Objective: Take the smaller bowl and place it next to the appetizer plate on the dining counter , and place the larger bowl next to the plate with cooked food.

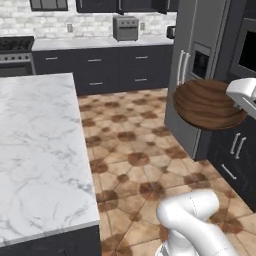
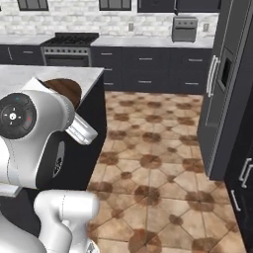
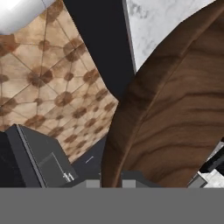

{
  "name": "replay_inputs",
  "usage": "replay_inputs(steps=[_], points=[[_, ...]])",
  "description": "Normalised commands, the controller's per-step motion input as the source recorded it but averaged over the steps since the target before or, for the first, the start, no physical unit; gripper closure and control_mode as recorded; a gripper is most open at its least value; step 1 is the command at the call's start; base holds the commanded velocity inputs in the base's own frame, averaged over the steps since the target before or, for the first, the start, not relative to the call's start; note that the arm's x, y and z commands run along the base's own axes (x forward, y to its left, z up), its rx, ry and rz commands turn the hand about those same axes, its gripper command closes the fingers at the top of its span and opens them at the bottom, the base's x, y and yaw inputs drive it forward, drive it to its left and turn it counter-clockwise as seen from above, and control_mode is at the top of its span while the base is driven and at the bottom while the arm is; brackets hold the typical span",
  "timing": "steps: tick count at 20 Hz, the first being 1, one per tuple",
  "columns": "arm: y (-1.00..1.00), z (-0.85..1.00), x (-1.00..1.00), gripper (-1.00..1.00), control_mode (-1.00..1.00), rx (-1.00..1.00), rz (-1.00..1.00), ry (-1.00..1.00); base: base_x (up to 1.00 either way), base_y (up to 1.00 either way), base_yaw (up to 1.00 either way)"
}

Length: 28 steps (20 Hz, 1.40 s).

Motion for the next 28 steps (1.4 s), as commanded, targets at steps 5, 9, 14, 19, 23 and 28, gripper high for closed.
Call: replay_inputs(steps=[5,9,14,19,23,28], points=[[0.00,0.00,0.00,1.00,1.00,0.00,0.00,0.00,-1.00,0.03,0.00],[0.00,0.00,0.00,1.00,1.00,0.00,0.00,0.00,-1.00,0.24,0.00],[0.00,0.00,0.00,1.00,1.00,0.00,0.00,0.00,-0.85,0.76,0.00],[0.00,0.00,0.00,1.00,1.00,0.00,0.00,0.00,-0.60,0.99,0.00],[0.00,0.00,0.00,1.00,1.00,0.00,0.00,0.00,-0.41,1.00,0.00],[0.00,0.00,0.00,1.00,1.00,0.00,0.00,0.00,-0.06,1.00,0.00]])
